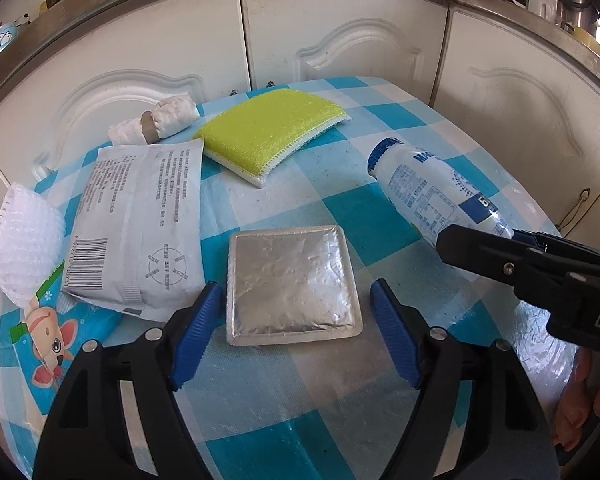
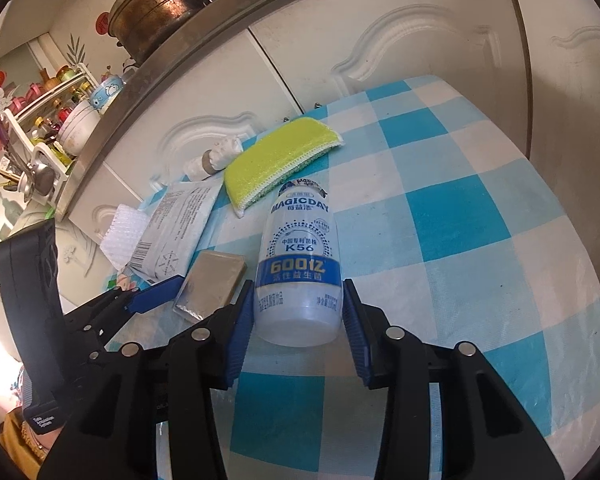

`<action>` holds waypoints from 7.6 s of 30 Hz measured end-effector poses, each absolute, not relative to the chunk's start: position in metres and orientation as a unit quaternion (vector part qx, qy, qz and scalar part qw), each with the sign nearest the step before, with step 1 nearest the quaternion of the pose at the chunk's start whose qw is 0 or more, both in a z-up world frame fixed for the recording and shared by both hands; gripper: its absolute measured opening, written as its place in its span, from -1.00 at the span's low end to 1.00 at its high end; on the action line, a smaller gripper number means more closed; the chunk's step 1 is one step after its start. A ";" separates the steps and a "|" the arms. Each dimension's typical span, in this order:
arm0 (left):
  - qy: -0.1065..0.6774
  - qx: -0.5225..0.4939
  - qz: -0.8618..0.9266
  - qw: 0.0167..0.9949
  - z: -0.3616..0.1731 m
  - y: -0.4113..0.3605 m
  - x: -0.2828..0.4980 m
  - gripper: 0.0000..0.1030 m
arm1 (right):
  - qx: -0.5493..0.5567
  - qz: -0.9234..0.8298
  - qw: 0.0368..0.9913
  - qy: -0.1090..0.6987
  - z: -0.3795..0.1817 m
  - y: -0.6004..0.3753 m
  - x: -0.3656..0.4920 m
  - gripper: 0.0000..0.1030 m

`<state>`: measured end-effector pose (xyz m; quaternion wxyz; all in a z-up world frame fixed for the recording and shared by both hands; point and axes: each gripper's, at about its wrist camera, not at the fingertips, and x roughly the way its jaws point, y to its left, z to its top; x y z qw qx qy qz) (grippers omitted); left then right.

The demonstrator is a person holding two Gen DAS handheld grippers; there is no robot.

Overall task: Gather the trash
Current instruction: 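Carry foil tray and bottle over the red bucket and open both grippers, then return both tools from the bucket to the table, then grasp the white mesh foam net with the left gripper while the right gripper grasps the taped white roll, then release the taped roll and grasp the white printed packet with the right gripper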

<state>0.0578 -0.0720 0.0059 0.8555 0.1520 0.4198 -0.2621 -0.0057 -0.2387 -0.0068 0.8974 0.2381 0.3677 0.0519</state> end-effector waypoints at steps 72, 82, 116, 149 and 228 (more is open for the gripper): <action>0.343 -0.092 -0.055 0.933 0.055 0.339 -0.146 0.23 | 0.216 0.205 0.862 0.411 0.024 -0.050 -0.097 -0.15; 0.347 -0.110 -0.010 0.931 0.048 0.373 -0.147 0.23 | 0.185 0.239 0.854 0.424 0.042 -0.012 -0.094 -0.15; 0.418 -0.178 0.107 0.885 -0.019 0.417 -0.053 0.24 | 0.043 0.413 0.739 0.531 0.008 0.230 0.036 -0.14; 0.432 -0.055 0.109 0.893 0.014 0.365 -0.086 0.76 | 0.058 0.285 0.875 0.387 0.057 0.055 -0.078 0.70; 0.411 -0.024 -0.195 0.890 0.031 0.093 0.165 -0.38 | -0.016 0.228 0.864 0.449 0.024 -0.105 0.227 0.15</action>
